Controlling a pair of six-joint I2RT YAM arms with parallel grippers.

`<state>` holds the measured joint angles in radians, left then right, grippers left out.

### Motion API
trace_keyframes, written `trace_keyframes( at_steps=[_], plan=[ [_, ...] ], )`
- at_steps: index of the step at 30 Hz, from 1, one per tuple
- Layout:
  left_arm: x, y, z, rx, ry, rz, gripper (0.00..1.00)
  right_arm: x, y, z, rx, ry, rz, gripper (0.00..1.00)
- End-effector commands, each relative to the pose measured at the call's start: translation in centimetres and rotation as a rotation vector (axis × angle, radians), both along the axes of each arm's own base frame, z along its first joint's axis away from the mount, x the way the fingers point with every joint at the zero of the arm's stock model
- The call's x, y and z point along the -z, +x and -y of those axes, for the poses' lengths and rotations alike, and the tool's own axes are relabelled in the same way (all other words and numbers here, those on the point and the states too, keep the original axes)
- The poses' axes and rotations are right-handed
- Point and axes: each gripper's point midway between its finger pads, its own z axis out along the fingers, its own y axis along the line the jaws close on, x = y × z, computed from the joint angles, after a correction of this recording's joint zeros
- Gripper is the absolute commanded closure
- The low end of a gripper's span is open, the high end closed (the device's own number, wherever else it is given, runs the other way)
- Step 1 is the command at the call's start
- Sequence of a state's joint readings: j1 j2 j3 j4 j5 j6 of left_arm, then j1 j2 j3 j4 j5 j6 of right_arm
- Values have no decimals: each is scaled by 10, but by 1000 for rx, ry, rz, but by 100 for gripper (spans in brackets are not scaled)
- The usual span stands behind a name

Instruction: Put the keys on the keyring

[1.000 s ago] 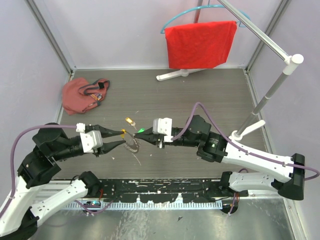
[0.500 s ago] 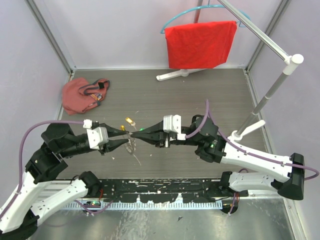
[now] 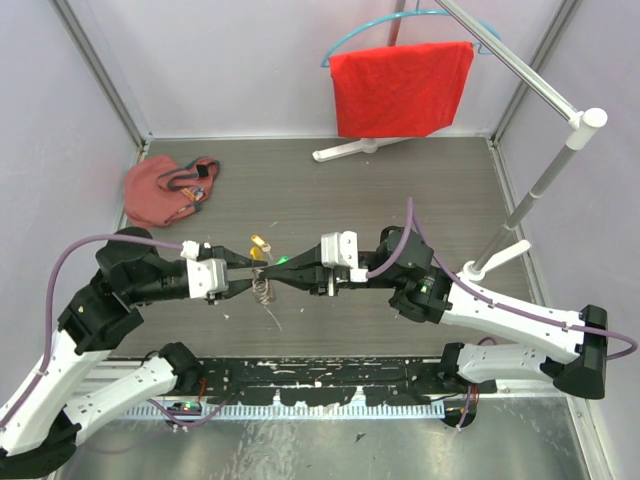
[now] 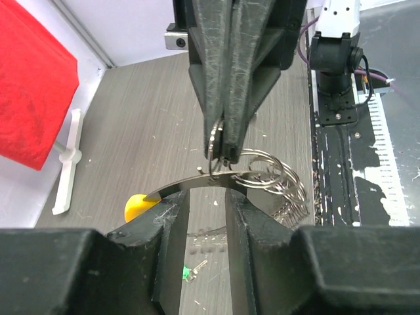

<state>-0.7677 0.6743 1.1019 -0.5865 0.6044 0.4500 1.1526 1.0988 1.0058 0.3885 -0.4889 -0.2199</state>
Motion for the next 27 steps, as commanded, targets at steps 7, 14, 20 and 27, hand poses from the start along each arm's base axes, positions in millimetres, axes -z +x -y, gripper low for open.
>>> trace_keyframes(
  at_steps=[7, 14, 20, 27],
  plan=[
    [-7, -8, -18, -20, 17, 81, 59, -40, 7, 13, 80, 133, 59, 99],
    [-19, -2, -35, -127, -33, 143, 55, -44, 14, 14, 120, 139, 60, 99],
    [-27, 2, -40, -176, -64, 153, 52, -37, 31, 13, 212, 56, 58, 99],
    [-31, 5, -33, -167, -126, 157, 46, -17, 26, 13, 175, -152, 215, 99]
  ],
)
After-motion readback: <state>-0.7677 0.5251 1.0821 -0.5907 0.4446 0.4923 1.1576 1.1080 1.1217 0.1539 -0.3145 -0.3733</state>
